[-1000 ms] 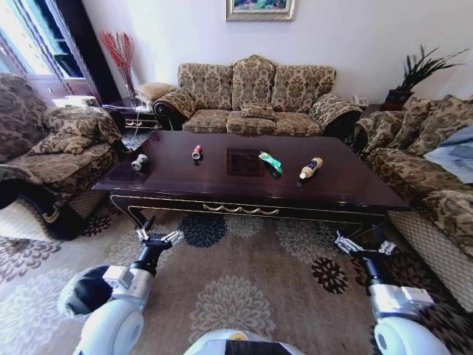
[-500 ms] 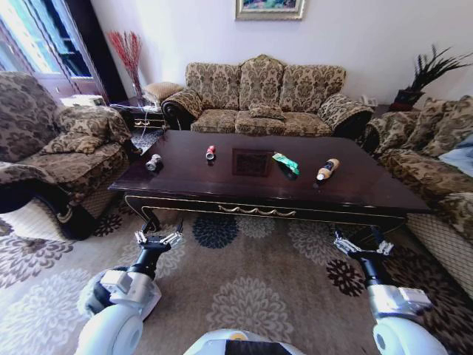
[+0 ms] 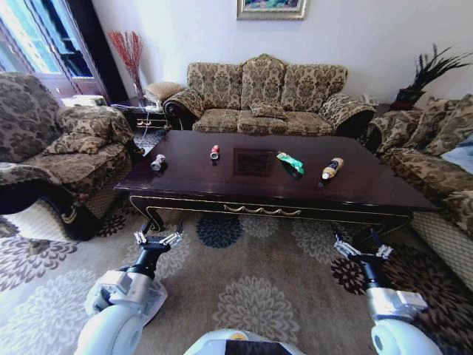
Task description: Move to the front of the table and place the trash on the table into the trash bin.
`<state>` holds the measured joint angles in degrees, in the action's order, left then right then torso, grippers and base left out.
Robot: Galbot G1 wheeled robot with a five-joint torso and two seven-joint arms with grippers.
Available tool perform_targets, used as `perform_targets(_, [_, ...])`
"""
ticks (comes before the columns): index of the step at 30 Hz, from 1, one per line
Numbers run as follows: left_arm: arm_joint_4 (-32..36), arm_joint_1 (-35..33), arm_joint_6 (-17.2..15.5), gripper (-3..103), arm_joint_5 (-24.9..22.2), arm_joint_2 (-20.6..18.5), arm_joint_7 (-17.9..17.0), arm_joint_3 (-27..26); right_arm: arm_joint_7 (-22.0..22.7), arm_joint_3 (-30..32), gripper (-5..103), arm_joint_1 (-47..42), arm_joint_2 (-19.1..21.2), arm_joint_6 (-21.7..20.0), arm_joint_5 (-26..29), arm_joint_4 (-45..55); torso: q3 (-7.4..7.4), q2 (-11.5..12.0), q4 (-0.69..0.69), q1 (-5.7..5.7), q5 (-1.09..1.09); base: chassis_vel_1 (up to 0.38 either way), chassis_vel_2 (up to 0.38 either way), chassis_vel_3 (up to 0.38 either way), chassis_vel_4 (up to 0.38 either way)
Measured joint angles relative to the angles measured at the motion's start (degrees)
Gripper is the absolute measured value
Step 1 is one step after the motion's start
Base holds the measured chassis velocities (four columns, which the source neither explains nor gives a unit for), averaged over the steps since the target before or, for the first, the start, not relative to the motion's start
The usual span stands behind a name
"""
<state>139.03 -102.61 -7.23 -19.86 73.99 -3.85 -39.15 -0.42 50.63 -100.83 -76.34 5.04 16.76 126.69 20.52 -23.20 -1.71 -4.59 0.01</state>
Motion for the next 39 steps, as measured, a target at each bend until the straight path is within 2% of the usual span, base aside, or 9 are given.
perform_targets(9, [0.5, -0.4, 0.0, 100, 0.4, 0.5, 0.1, 0.0, -0.4, -0.2, 100, -0.4, -0.3, 0.1, -1.1, -0.1, -0.01, 0.0, 0.0, 0.02, 0.0, 0.216, 0.052, -0.212, -0.047])
perform_targets(16, [0.6, -0.6, 0.4, 100, 0.7, 0.9, 0.2, 0.1, -0.5, -0.5, 100, -0.3, -0.3, 0.3, -1.2, -0.2, -0.01, 0.0, 0.0, 0.01, -0.01, 0.243, 0.217, -0.241, -0.229])
perform_targets(24, [0.6, -0.6, 0.1, 100, 1.1, 0.8, 0.5, 0.1, -1.3, -1.0, 100, 0.2, -0.7, 2.7, -0.7, -1.6, 0.0, 0.0, 0.01, 0.0, -0.03, 0.213, 0.257, -0.195, -0.228])
perform_targets(35, [0.2, 0.0, -0.3, 100, 1.8, 0.4, 0.8, 0.2, -1.5, -0.5, 100, 0.9, -1.2, 2.5, -0.6, -2.0, -0.72, 1.2, 0.0, 0.5, 0.03, -0.01, -0.018, -0.004, 0.01])
perform_targets(39, [0.0, 0.2, -0.5, 100, 1.9, 0.2, 0.8, 0.2, -1.5, -0.6, 100, 1.1, -1.8, 2.4, -0.7, -2.0, -1.17, 2.0, 0.0, 0.84, -0.05, 0.0, 0.0, 0.0, 0.0])
